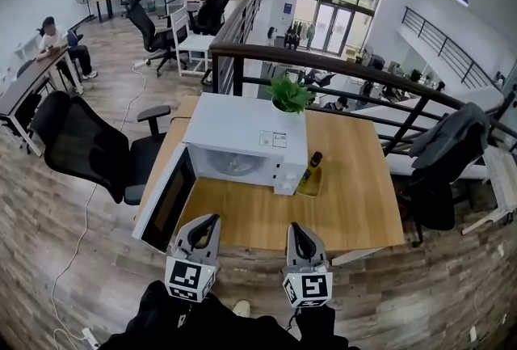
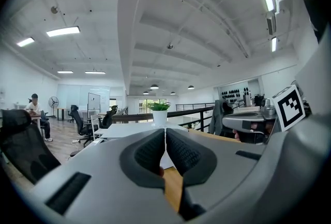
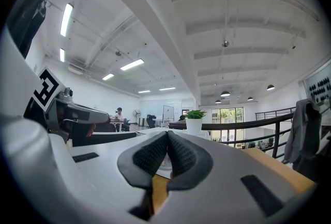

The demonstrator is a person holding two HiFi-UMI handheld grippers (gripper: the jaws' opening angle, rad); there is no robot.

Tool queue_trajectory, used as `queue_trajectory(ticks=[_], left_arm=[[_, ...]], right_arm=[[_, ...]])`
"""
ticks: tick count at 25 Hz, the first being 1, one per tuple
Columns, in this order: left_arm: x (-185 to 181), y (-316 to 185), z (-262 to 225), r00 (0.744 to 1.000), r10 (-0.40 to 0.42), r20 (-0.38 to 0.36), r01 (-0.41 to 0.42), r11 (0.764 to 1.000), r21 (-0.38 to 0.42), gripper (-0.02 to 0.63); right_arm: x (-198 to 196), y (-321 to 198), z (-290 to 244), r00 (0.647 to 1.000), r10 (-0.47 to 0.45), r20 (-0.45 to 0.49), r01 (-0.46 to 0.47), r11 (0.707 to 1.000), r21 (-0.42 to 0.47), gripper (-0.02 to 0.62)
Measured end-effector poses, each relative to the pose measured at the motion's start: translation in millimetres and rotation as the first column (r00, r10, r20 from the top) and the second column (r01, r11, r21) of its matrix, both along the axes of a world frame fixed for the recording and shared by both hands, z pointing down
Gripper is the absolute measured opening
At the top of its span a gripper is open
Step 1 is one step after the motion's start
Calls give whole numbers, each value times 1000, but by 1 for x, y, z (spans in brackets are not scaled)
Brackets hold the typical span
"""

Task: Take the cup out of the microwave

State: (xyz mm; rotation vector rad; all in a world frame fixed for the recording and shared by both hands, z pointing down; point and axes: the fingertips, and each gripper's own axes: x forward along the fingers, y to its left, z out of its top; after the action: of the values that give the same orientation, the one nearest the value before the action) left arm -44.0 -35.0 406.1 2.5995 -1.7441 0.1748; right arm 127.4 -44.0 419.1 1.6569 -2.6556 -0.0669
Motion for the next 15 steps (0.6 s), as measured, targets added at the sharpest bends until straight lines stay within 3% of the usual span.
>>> queue_trajectory(ticks=[9,15], left_arm=[[-16,-71,14,1000,26,-4,-26,999,-23,29],[-22,-126,43,998,59,-14,-60,995,-85,29]], right_arm=[[-13,-62,11,999,38,8,-38,999,-28,15],[-29,-108,36,998,55,-1,-55,995,-85,15]])
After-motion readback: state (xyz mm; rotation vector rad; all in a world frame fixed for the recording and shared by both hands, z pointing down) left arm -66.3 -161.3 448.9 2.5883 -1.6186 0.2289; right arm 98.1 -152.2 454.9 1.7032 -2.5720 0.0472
